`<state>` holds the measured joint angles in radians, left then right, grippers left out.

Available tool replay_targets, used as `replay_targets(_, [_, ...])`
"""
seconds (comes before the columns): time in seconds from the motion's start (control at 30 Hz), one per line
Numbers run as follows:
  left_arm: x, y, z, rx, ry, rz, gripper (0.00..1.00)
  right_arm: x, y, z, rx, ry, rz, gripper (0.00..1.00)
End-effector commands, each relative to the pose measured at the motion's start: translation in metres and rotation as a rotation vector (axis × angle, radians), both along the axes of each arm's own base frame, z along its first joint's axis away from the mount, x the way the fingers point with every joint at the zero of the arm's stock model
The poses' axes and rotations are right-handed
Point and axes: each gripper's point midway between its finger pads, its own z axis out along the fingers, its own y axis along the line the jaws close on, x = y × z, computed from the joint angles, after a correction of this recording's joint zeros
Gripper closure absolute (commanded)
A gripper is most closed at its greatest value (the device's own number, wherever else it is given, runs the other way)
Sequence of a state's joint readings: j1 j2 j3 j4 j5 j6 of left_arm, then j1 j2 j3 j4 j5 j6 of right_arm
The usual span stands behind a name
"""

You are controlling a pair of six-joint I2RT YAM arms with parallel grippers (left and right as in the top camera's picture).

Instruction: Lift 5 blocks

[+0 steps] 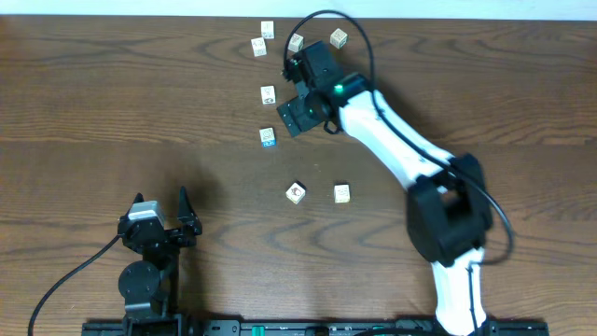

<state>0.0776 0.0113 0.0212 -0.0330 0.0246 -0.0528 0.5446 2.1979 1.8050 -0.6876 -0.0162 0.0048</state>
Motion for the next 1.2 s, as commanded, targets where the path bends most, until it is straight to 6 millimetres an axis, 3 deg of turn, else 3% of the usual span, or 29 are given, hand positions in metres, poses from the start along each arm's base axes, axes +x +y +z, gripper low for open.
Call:
replay_targets(0.0, [-0.001,0.002,-0.016,-0.007,0.049,0.013,0.21,0.014,0.009,-0.007,0.000,-0.012,0.027,0.05])
replay_targets(0.2, [-0.001,0.002,-0.016,-0.007,0.049,0.013,0.21,0.013,0.006,-0.035,-0.087,-0.006,0.205,0.17])
replay_targets(0.33, [-0.001,0.002,-0.016,-0.007,0.049,0.014,0.21,0.011,0.005,-0.051,-0.126,0.000,0.270,0.34])
replay_targets(0.63, [-0.001,0.002,-0.016,-0.007,0.049,0.013,0.21,0.021,0.014,-0.046,-0.104,-0.061,0.332,0.28])
replay_targets(0.87, [-0.001,0.002,-0.016,-0.007,0.049,0.013,0.21,0.033,0.022,-0.038,-0.077,-0.124,0.335,0.50])
replay_targets(1.0, [-0.001,0.002,-0.016,-0.007,0.049,0.014,0.21,0.032,0.021,-0.040,-0.079,-0.117,0.335,0.48])
replay_targets(1.1, [-0.001,0.002,-0.016,-0.007,0.049,0.013,0.21,0.030,0.021,-0.044,-0.081,-0.104,0.338,0.39])
replay_targets(1.17, [-0.001,0.002,-0.016,-0.007,0.049,0.013,0.21,0.029,0.020,-0.050,-0.085,-0.093,0.338,0.40])
